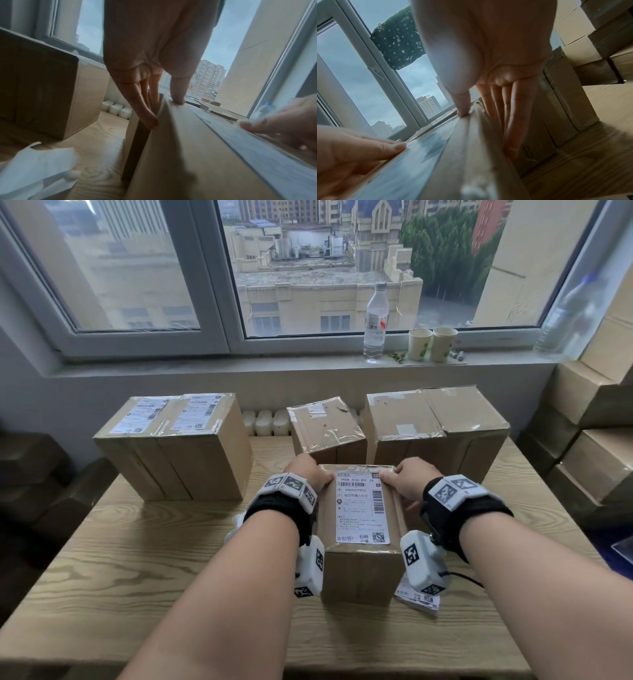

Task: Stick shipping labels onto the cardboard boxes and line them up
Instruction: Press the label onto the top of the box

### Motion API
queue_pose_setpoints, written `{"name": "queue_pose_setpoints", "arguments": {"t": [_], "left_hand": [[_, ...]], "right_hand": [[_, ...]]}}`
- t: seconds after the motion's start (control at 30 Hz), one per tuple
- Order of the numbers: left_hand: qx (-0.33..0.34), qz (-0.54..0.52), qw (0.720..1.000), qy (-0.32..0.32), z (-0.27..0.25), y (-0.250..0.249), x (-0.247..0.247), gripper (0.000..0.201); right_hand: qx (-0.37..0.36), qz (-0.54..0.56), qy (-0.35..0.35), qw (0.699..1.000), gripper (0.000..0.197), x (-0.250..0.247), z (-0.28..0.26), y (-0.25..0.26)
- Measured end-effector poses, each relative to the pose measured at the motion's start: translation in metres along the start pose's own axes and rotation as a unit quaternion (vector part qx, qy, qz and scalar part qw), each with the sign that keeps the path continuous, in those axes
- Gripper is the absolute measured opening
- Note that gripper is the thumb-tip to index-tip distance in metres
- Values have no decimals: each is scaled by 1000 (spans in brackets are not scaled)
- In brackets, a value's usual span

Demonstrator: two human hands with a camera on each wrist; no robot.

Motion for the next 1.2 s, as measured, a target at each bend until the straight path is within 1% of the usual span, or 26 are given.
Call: {"name": "queue_pose_setpoints", "arguments": {"t": [0.07,0.17,0.27,0.37,0.43,0.5,0.57,0.67,0.7,0.8,0.83,0.93,1.1,1.2], "left_hand": [[-41,-34,997,47,-9,14,7,47],[-90,-73,987,115,-27,28,19,48],[-100,-77,983,131,-40,31,20,48],[-118,-115,976,143,-51,36,15,34],[-135,-131,969,160,-61,46,9,31],[-134,-140,969,155,-66,56,-9,27],[-130,-169,965,154,-69,65,-31,25],[-129,-207,961,129,-72,75,-69,38],[-125,-210,962,117,-73,78,-82,37],[-119,-236,960,97,-78,83,-113,20],[-118,-245,958,90,-79,84,-123,18],[-112,-262,956,63,-79,85,-149,17],[-66,-234,969,37,-59,71,-176,14],[-59,-235,970,26,-40,68,-183,13]], "right_hand": [[20,-8,36,999,54,8,-7,-6],[32,-10,83,996,63,20,-19,-10],[48,25,97,994,63,23,-35,-7],[41,-1,93,995,59,20,-47,4],[33,-6,103,994,52,20,-52,13],[24,3,122,992,45,21,-58,25],[11,7,137,990,45,20,-65,42],[-17,19,143,989,46,21,-71,74],[-26,34,148,988,45,23,-72,84],[-47,91,176,979,40,35,-76,113],[-49,97,176,978,40,37,-76,121],[-66,99,153,981,43,35,-72,145],[-71,143,67,985,43,20,-52,171],[-89,100,20,991,48,14,-34,180]]}}
Point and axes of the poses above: each hand's wrist, its own z-axis towards the middle knuckle, its own x-axis out of the palm, y = z × x, the point moved 9 cm from there along z, towards the middle knuckle, and after that the axes turned 1 degree about -z, right-handed, at the moved point
